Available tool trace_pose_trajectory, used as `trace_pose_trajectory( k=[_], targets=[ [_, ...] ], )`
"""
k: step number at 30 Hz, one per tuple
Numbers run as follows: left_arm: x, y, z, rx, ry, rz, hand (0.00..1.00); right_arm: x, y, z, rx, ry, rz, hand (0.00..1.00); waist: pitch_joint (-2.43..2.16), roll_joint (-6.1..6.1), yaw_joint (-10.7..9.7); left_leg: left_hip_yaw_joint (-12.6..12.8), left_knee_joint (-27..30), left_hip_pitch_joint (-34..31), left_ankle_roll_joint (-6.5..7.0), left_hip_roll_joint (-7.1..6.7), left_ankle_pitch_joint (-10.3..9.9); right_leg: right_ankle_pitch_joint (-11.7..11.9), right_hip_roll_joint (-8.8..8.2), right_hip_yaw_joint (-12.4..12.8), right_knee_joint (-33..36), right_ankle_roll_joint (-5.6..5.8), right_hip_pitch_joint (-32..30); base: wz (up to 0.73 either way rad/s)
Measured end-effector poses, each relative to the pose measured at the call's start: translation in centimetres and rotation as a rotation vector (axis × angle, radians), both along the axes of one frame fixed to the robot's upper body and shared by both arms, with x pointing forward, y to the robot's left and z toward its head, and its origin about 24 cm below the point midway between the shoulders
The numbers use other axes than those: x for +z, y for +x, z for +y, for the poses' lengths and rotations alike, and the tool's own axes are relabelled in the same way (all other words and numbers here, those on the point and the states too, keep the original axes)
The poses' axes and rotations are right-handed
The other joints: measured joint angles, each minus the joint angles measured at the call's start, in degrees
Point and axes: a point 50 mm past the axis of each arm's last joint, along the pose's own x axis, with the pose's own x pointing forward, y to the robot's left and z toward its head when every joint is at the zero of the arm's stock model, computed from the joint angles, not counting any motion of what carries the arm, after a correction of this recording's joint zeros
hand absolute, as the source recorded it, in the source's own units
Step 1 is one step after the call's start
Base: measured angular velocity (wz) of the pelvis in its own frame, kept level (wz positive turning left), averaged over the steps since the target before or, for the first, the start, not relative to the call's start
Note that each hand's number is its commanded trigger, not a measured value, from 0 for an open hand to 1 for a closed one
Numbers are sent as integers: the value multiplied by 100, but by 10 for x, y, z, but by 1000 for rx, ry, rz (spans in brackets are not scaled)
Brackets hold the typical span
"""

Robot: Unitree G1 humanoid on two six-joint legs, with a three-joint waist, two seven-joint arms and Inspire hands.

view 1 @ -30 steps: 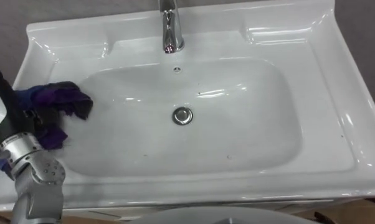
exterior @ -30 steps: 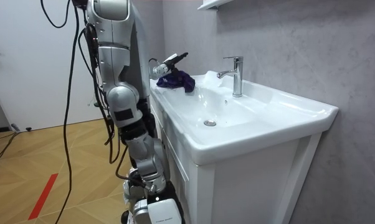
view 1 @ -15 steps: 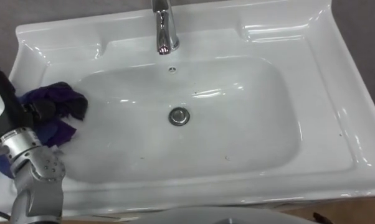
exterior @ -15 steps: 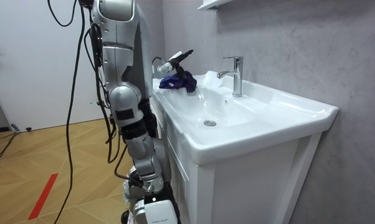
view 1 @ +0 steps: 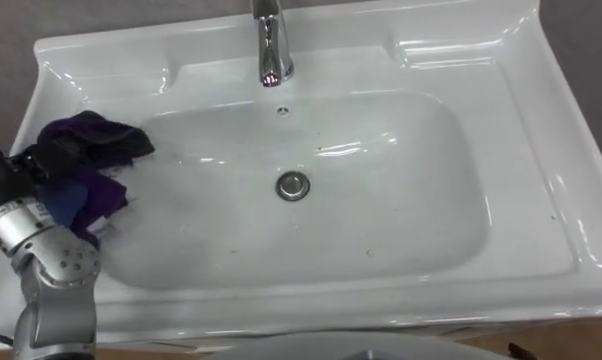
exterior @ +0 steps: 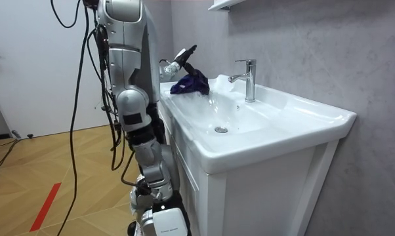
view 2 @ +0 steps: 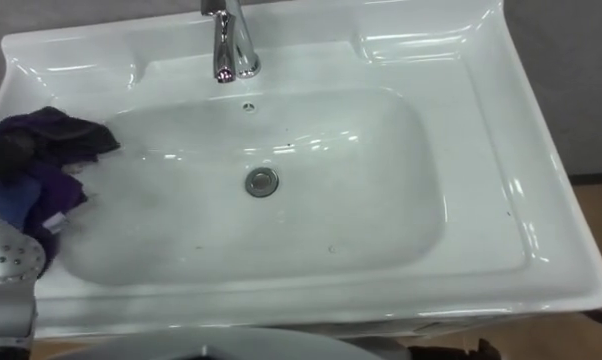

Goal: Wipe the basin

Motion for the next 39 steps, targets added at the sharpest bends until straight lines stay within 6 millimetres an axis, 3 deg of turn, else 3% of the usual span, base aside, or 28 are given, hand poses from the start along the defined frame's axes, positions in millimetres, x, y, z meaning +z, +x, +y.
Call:
trace_pose_trajectory(
  k=[9,11,16,24,39],
  targets=[
    [6,-5,15,88,-317,-197,0,1,6,0,6,-8,-22,0,5,14,44,-6,-8,88,0,4,0,-9,9,29,-1,7,79,-1],
    [2,-7,17,107,-441,-245,0,0,7,2,0,-3,-24,0,19,-17,63,0,-11,92,0,0,0,-16,6,38,12,12,74,0],
    [-5,-14,22,156,-627,-313,0,0,4,3,-3,1,-14,0,5,-99,171,-2,-10,93,0,-1,0,-17,4,38,36,11,45,0],
    [-5,-19,31,187,-679,-358,0,1,4,3,8,-2,-19,0,-8,-142,174,1,-8,109,0,-1,0,-17,3,49,73,11,42,0],
    [-4,-18,32,157,-683,-350,0,1,5,3,13,-3,-23,0,-43,13,176,-7,0,3,9,-1,5,-16,-1,34,106,10,-58,0]
  ],
)
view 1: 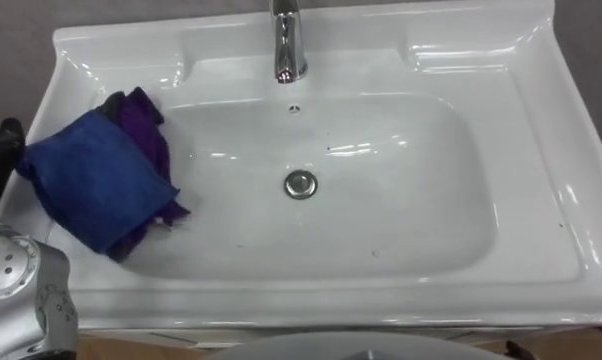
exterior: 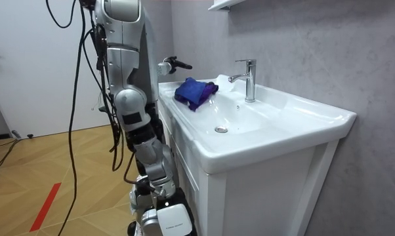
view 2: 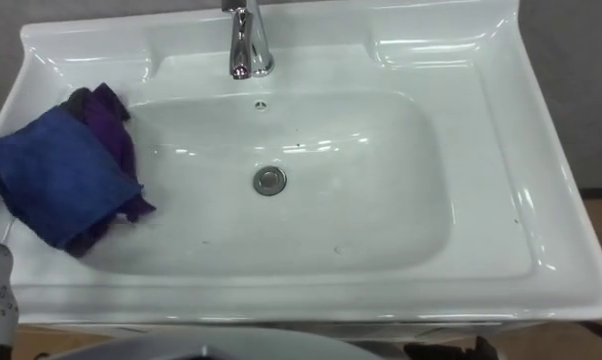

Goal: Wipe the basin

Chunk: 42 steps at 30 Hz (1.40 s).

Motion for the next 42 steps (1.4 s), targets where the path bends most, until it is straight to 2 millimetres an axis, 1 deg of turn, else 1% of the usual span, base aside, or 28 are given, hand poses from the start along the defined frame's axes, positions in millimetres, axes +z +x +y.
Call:
trace_pose_trajectory(
  k=[3,4,7,8,10,12,18,19,21,23,26,27,29,30,31,32,35,37,38,42],
  targets=[
    [5,1,-1,7,11,-18,0,0,1,0,0,0,-1,0,5,-20,-8,-19,0,-1,0,2,0,-1,1,-16,-9,-1,7,1],
    [9,2,-1,7,18,-36,0,0,1,0,0,-1,-1,0,12,-35,-14,-60,0,0,0,1,0,-1,-3,-37,-10,-1,15,7],
    [25,4,1,31,50,-102,0,-1,0,3,-8,3,-6,0,60,-84,-10,-112,0,0,0,2,0,-2,-3,-79,-24,-2,53,7],
    [31,4,3,48,62,-132,0,-1,-1,4,-18,2,-6,0,83,-72,-7,-130,0,2,0,1,0,-5,-1,-75,-43,-5,54,6],
    [39,3,7,93,81,-173,0,-2,-3,7,-28,-1,-3,0,82,-76,1,-133,0,2,0,0,0,-5,2,-68,-75,-6,65,2],
    [43,1,10,137,91,-195,0,-2,-3,8,-32,2,-3,0,83,-55,2,-136,1,1,0,-6,0,-5,1,-72,-89,-6,74,0],
    [46,-8,18,244,102,-216,0,-2,-3,7,-40,-3,-14,0,68,46,21,-119,0,-9,0,-10,0,-6,3,-51,-102,-4,73,0],
    [47,-11,19,273,104,-223,0,-1,-4,6,-41,-8,-16,0,58,58,27,-108,-1,-8,0,-11,0,-7,3,-47,-102,-4,72,-6],
    [49,-14,23,311,109,-239,0,-1,-6,6,-33,-17,-11,0,44,94,76,-53,-2,10,0,-10,0,-6,-1,-42,-92,-4,67,-10],
    [55,-17,27,360,120,-280,0,-1,-8,6,-24,-20,-2,0,48,123,157,-53,-4,40,0,-10,0,-7,-4,-40,-83,-3,80,-6],
    [59,-24,34,408,136,-293,0,-1,-11,4,-25,-23,2,0,50,118,231,-51,-5,43,0,-10,0,-14,-6,-45,-83,-4,88,0],
    [60,-27,36,419,141,-290,0,0,-13,3,-26,-26,9,0,51,110,294,-45,-5,44,0,-12,0,-17,-8,-49,-83,-1,89,5],
    [55,-39,42,475,137,-264,0,0,-18,-1,-32,-34,23,0,51,102,346,-48,-11,49,0,-20,0,-23,-12,-45,-79,6,97,5],
    [53,-42,44,487,129,-257,0,1,-19,-1,-34,-36,24,0,50,103,388,-49,-10,56,0,-20,0,-23,-14,-38,-77,6,96,-5],
    [48,-46,49,513,99,-249,0,1,-23,-2,-38,-39,33,0,50,106,497,-54,-10,79,0,-20,0,-23,-12,-7,-66,6,99,-9],
    [40,-50,54,544,62,-227,0,1,-26,-3,-40,-43,45,0,53,137,591,-62,-8,89,0,-22,0,-25,-13,5,-56,7,99,-8],
    [22,-64,62,618,-16,-183,0,1,-27,-3,-35,-45,49,0,54,148,640,-73,-3,64,0,-30,0,-41,-23,-14,-33,10,75,4],
    [3,-78,65,691,-81,-114,0,2,-27,-6,-33,-51,54,0,31,169,695,-82,9,25,0,-66,0,-83,-74,-62,21,26,9,5],
    [-4,-84,66,719,-100,-86,0,3,-29,-7,-34,-55,59,0,11,174,740,-100,16,-12,9,-88,6,-87,-99,-75,38,34,-23,5],
    [-14,-92,67,780,-126,-36,0,4,-36,-11,-7,-66,100,0,-5,158,878,-188,16,-13,28,-136,17,-112,-144,-85,102,75,-32,6]
  ],
)
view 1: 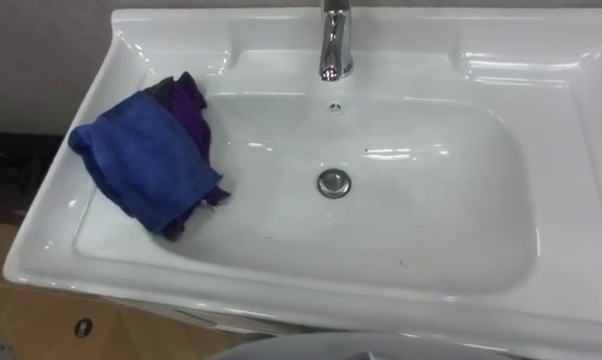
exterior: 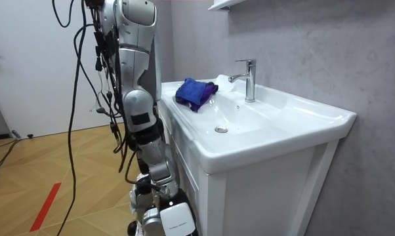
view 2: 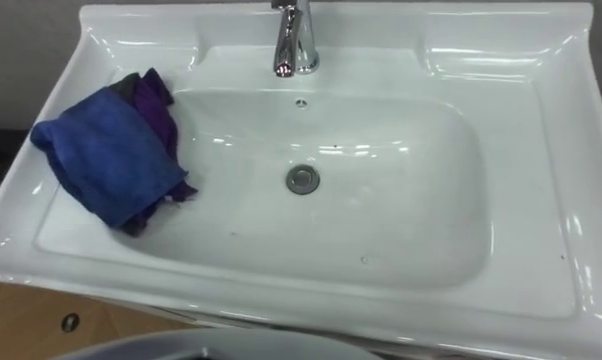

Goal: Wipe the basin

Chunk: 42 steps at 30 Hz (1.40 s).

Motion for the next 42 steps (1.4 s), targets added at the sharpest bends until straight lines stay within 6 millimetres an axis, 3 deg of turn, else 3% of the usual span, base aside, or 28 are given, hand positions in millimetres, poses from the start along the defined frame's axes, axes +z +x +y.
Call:
trace_pose_trajectory(
  k=[5,12,14,20,24,26,31,35,42],
  targets=[
    [-25,-26,1,76,-125,47,0,2,-2,-6,9,-12,21,0,-17,25,55,-37,-2,1,28,-53,17,9,-68,-62,13,28,4,0],
    [-58,-62,-6,189,-278,141,0,2,-1,-6,5,-9,42,0,-14,-33,74,-138,9,-93,85,-109,47,-44,-146,-194,124,55,-77,10],
    [-73,-79,-16,225,-341,203,0,2,-1,-9,-1,-16,57,0,11,-79,87,-180,11,-92,114,-137,65,-49,-176,-204,204,67,-71,6],
    [-108,-123,-53,272,-514,398,0,2,-1,-9,-5,-16,74,0,1,-81,52,-284,32,-108,201,-152,13,-67,-198,-258,231,95,-67,7],
    [-126,-138,-75,248,-621,509,0,0,1,-9,-7,-9,90,0,-6,-124,-1,-305,34,-105,210,-167,8,-78,-210,-260,288,105,-57,6],
    [-137,-145,-90,149,-680,634,0,-2,4,-7,-4,10,98,0,-5,-173,-96,-322,36,-93,209,-163,7,-79,-206,-277,280,103,-17,6],
    [-149,-149,-105,-113,-740,863,0,-3,11,-6,10,45,101,0,-9,-254,-353,-363,58,-84,209,-163,6,-79,-207,-311,238,102,53,8],
    [-161,-140,-116,-405,-804,1012,0,-5,14,-4,46,98,116,0,3,-295,-512,-361,59,-88,215,-165,2,-71,-208,-377,189,111,95,3],
    [-172,-133,-127,-702,-917,1095,0,-7,10,1,57,177,139,0,3,-404,-617,-221,82,-77,217,-158,4,-77,-211,-359,176,123,140,-3]
  ],
)
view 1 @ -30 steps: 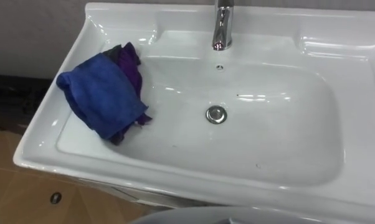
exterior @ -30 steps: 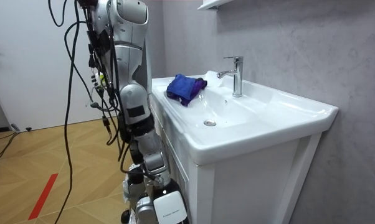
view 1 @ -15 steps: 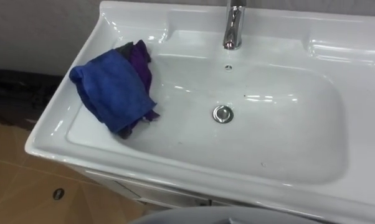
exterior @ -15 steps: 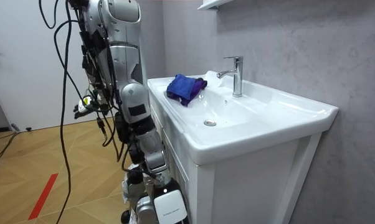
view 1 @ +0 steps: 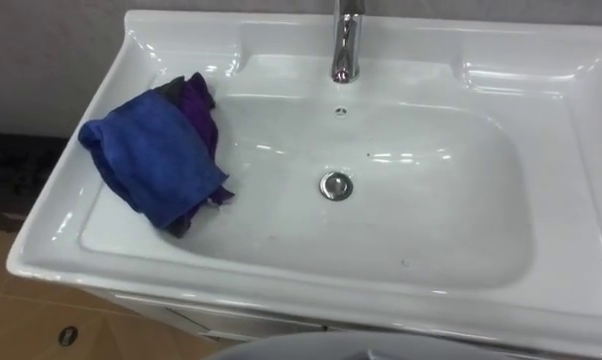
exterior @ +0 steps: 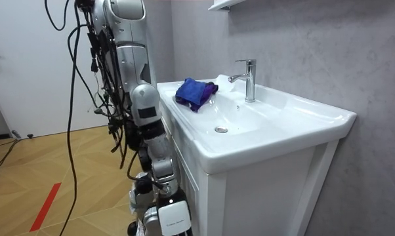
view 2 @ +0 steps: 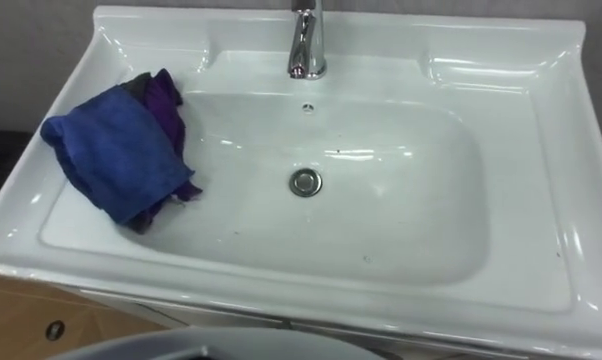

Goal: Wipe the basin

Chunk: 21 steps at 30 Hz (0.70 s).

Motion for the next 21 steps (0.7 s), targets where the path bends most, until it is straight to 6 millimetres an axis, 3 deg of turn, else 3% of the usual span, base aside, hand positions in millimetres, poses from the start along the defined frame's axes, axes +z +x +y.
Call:
trace_pose_trajectory(
  k=[11,21],
  targets=[
    [-11,3,-18,-60,-321,17,0,-2,-5,6,50,84,58,0,29,-92,-156,144,-6,79,4,-13,-3,-21,-35,123,-86,31,26,-3],
    [-15,9,-25,-97,-449,31,0,-3,-15,13,85,117,133,0,61,-229,-215,207,-4,106,4,-9,-3,-22,-28,198,-94,32,9,-2]
  ],
)
